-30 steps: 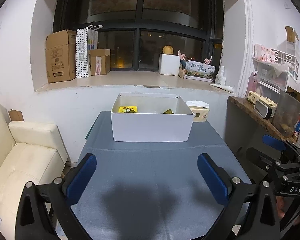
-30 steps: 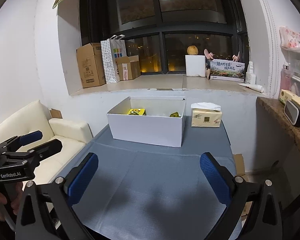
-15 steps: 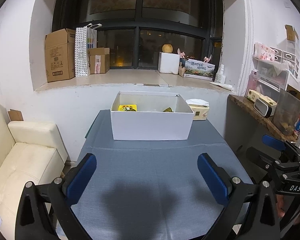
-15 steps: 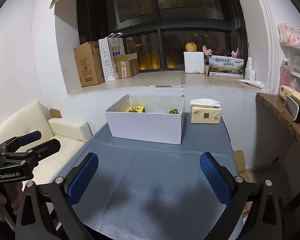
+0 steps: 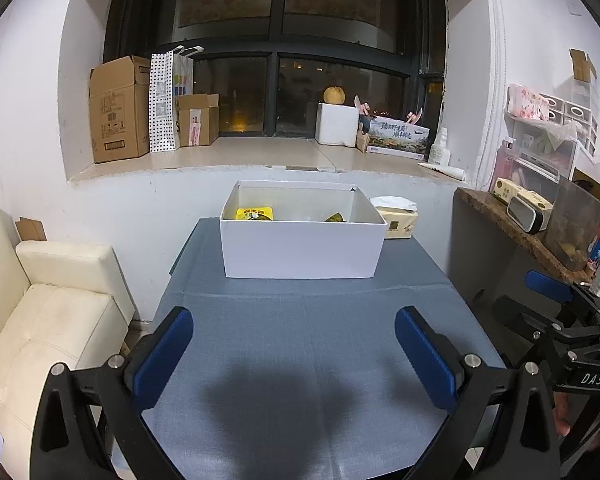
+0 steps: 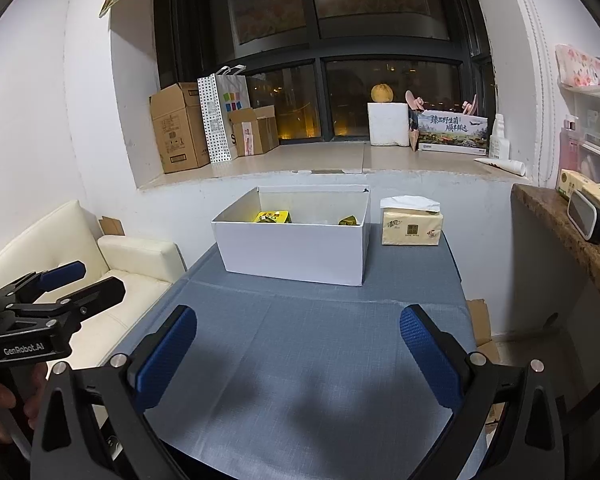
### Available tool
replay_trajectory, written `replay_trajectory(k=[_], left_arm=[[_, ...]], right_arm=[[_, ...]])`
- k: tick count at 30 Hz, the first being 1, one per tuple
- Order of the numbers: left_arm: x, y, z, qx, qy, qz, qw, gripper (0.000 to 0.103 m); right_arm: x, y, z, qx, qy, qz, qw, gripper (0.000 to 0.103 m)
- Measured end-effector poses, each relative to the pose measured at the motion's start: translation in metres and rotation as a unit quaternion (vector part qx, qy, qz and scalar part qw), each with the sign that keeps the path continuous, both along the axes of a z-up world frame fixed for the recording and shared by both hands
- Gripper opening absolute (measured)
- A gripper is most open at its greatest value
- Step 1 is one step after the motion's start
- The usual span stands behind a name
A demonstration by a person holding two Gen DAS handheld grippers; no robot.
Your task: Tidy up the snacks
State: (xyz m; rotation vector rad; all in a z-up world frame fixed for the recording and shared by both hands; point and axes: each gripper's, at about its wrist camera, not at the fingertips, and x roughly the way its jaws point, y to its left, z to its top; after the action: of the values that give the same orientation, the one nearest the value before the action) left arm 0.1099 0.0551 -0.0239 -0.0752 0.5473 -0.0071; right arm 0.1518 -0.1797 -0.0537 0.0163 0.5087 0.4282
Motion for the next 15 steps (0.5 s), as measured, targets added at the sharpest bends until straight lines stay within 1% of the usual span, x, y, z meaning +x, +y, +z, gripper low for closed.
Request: replay_trajectory(k=[7, 15], left_arm=[[0.0003, -0.0014, 0.001, 0.006, -0.001, 0.001, 1.0, 0.103], [-0.0006, -0.0005, 0.0011, 0.005, -0.001, 0.001, 1.0, 0.103]], right_arm=[[-0.0012, 0.0014, 0.0002, -0.001, -0.002, 0.001, 1.0, 0.103], [-0.0017, 0.0006, 0.0008, -0.001, -0.003, 0.001, 1.0, 0.103]])
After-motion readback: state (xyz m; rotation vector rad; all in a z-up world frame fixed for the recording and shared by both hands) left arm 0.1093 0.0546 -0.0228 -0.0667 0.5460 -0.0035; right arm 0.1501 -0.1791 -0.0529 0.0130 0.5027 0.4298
